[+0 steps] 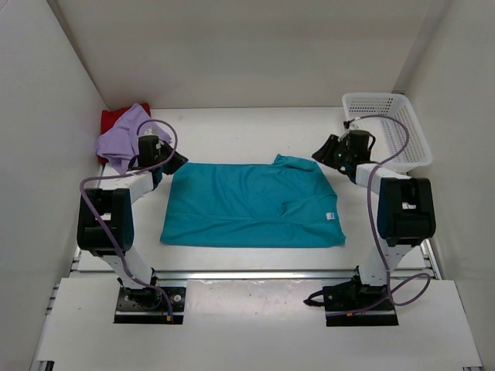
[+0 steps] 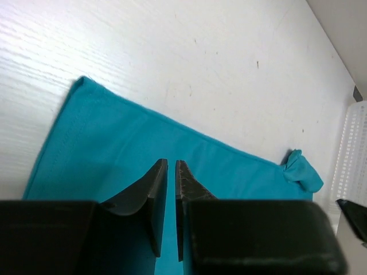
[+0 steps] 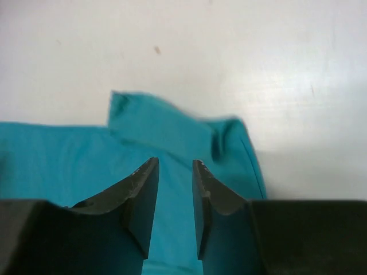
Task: Fold and stack the t-shirts
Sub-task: Grap the side of the flattened tshirt furthest away from the robot with both arms
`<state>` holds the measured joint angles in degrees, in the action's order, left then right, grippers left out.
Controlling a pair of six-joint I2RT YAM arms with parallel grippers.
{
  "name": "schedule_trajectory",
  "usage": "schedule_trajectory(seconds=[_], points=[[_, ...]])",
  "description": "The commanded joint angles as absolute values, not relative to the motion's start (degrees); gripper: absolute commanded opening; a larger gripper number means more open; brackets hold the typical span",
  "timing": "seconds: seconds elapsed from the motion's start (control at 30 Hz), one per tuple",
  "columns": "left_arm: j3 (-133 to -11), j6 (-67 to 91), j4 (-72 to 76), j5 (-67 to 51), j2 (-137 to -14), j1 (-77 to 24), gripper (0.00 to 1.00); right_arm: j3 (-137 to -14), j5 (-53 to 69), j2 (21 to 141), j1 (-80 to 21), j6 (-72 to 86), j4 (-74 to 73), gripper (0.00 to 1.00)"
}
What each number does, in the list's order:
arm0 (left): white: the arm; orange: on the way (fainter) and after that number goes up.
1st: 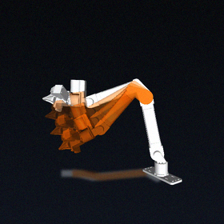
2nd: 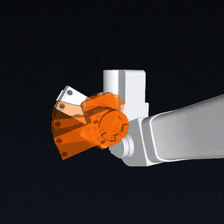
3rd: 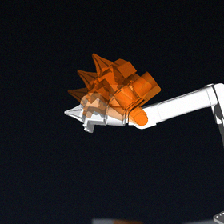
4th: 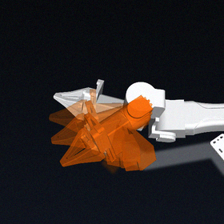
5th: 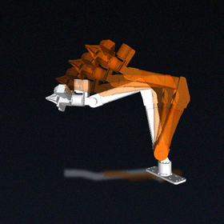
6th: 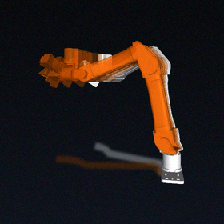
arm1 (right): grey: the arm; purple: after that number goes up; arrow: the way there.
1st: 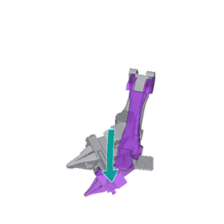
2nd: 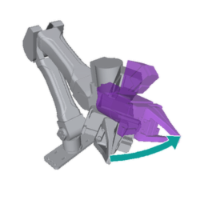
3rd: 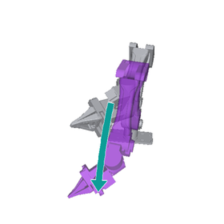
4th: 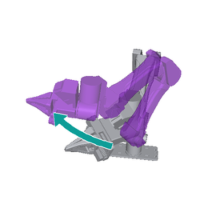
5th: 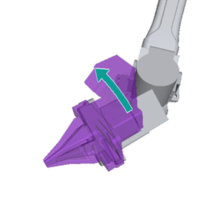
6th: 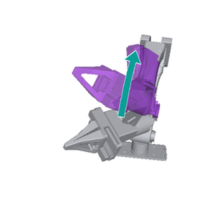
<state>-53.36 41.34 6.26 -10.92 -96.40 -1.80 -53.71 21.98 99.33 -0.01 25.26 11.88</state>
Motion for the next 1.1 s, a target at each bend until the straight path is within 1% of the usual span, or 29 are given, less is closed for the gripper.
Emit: schedule_trajectory(seconds=[0.0,0.03,0.07,0.1,0.13,0.2,0.3,0.33,0.47,0.53,0.57,0.63,0.7,0.8,0.87,0.97,1.03,1.07], points=[[-56.6,39.3,4.7,-9.1,-97.6,-0.6,0.23,-63.0,22.2,103.9,-1.3,25.1,11.7,0.28],[-57.5,39.0,4.1,-8.7,-98.2,-0.4,0.23,-64.8,21.3,106.0,-1.1,24.6,10.4,0.29],[-57.7,38.7,3.6,-8.6,-98.5,-0.2,0.22,-65.4,21.4,106.9,-1.1,24.7,9.4,0.29],[-58.8,38.1,3.0,-8.1,-99.3,-0.1,0.23,-66.2,20.7,107.9,-1.0,24.8,9.1,0.31],[-59.8,37.9,2.0,-8.0,-99.8,0.0,0.23,-65.8,20.4,108.0,-1.1,24.9,9.6,0.33],[-61.6,36.3,0.5,-7.3,-101.3,0.0,0.24,-64.8,19.3,108.0,-1.0,25.2,10.8,0.34],[-66.9,32.4,-5.0,-4.0,-104.6,-0.2,0.28,-65.0,18.7,109.0,-0.7,25.0,9.9,0.36],[-68.7,31.6,-7.3,-3.3,-105.7,-0.1,0.32,-65.7,18.8,109.3,-0.9,24.5,9.1,0.37],[-75.7,26.6,-14.4,-0.1,-109.9,-1.6,0.38,-64.8,18.2,109.2,-1.2,24.8,9.8,0.35],[-76.6,25.6,-14.8,3.2,-111.4,-1.8,0.41,-63.5,19.2,109.3,-0.8,25.0,9.8,0.36],[-77.1,24.9,-14.9,2.9,-111.7,-1.9,0.42,-64.0,19.0,109.2,-0.6,25.0,9.9,0.36],[-77.9,24.4,-15.4,3.9,-113.3,-1.5,0.47,-64.5,19.6,109.8,-0.2,24.9,8.9,0.36],[-78.7,24.1,-16.3,3.7,-114.3,-1.7,0.5,-65.3,20.6,110.7,-0.1,24.9,8.2,0.37],[-80.2,24.3,-18.2,2.1,-116.1,-1.4,0.48,-68.1,21.9,112.5,-0.1,24.5,5.5,0.37],[-80.2,24.5,-18.2,1.6,-116.9,-1.1,0.47,-67.6,20.8,112.4,-0.6,25.0,6.0,0.37],[-80.0,25.0,-17.1,0.3,-117.1,-0.8,0.46,-68.7,22.8,113.6,-0.4,25.4,6.6,0.37],[-79.9,25.1,-16.7,0.0,-117.1,-1.1,0.44,-69.1,23.4,114.3,-0.1,25.6,7.5,0.35],[-80.0,25.0,-16.7,0.0,-117.1,-1.2,0.41,-69.6,23.2,115.3,-0.3,25.8,7.4,0.32]])
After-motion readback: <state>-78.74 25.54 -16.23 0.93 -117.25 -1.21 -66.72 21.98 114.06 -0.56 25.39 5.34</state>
